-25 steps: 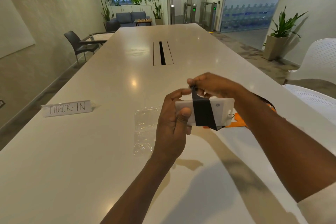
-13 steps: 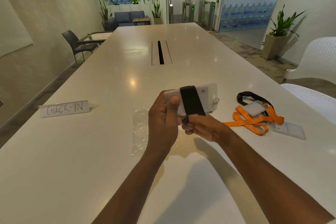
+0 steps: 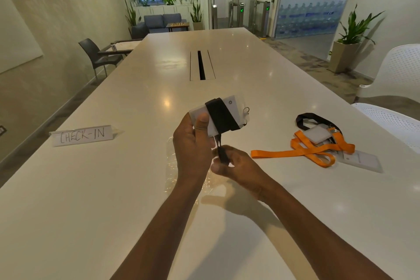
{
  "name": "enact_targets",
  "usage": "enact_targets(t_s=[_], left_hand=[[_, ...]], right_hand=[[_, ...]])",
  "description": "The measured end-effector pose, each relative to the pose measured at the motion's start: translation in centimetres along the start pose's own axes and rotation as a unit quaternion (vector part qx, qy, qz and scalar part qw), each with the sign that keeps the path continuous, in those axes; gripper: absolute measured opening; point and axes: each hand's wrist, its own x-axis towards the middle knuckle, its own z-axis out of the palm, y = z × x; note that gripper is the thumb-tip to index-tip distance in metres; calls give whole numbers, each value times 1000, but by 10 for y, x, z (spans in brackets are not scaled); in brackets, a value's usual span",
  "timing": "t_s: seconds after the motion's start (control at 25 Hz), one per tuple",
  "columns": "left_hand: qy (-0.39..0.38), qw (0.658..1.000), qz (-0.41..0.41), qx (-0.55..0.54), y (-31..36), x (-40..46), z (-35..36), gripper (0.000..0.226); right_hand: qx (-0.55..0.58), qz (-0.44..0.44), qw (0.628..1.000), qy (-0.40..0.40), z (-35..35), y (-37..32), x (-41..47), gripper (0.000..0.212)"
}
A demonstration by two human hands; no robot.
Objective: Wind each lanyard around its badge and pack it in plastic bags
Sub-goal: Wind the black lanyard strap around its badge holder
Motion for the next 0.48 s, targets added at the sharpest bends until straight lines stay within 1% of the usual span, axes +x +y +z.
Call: enact_targets(t_s=[0.12,0.24,0.28,0.36,0.4,0.48], left_hand=[[-4,1000,-13,10,1,-2,0,49],[-4,1000,-9,6,1,-3,-1,44],[-1,1000,-8,3,1,-2,-1,43],[7,1000,-9,-1,-1,1,-2,39],[10,1000,-8,-3,-2,3,-3,37],[18,1000,-1,-1,-6,7,-3,36]], right_hand=[[-33,-23,995,95,8,-9,3,34],[-63,-68,976,196,12,-11,6,17],[-73,-85,970,214,12,-10,6,17],[-73,-100,966,226,13,-6,6,15],[-70,-99,969,215,14,-3,5,12],[-74,-98,974,192,18,1,3,15]])
